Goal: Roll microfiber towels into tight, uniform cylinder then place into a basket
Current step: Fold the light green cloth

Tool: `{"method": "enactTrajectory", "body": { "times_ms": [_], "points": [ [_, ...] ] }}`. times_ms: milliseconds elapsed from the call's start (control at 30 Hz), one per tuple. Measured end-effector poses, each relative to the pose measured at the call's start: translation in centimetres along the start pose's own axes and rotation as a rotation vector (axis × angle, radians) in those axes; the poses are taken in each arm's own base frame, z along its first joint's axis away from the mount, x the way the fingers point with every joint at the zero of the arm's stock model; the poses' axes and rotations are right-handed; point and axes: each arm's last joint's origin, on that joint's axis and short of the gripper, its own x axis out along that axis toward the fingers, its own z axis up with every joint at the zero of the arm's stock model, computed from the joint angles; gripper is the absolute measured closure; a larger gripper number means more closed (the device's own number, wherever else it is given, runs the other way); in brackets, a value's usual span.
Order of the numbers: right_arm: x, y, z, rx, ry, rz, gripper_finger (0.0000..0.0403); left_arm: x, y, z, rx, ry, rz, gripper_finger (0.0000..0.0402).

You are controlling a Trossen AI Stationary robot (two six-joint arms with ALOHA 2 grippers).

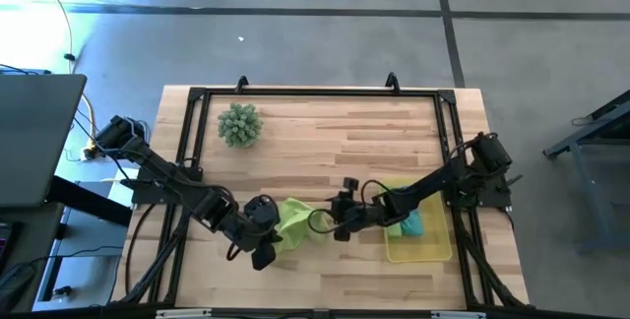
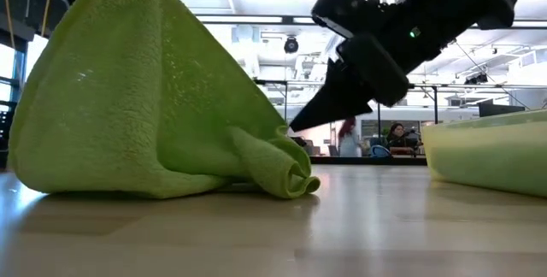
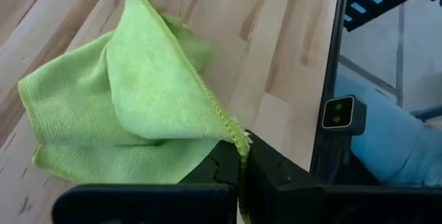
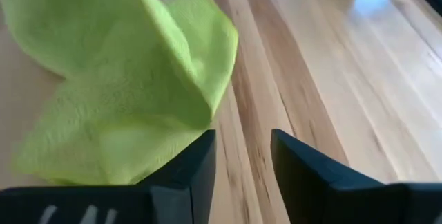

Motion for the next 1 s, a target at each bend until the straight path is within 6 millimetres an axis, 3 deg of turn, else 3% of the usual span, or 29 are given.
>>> {"method": "enactTrajectory", "body": {
  "times_ms": [267, 533, 633, 800, 1000],
  "points": [
    [0.2, -0.9, -0.4, -0.123, 0.050, -0.136, 0.0270, 0.0, -0.1, -0.1, -0.002, 0.014, -0.011, 0.0401],
    [0.0, 0.2, 2.6, 0.231, -0.042, 0.138, 0.0270, 0.0, 0.1, 0.1, 0.018, 0.013, -0.002, 0.0401],
    [-0.2, 0.5, 2.5, 0.335, -0.033, 0.147, 0.0270, 0.1, 0.3, 0.2, 0.025, 0.012, 0.002, 0.0401],
    [-0.9, 2.0, 2.3, 0.341, -0.049, 0.153, 0.0270, 0.1, 0.4, 0.4, 0.044, 0.011, 0.005, 0.0401],
    [0.8, 2.4, 0.6, 0.367, -0.030, 0.057, 0.0270, 0.1, 0.4, 0.5, 0.042, 0.007, 0.001, 0.0401]
  ]
}}
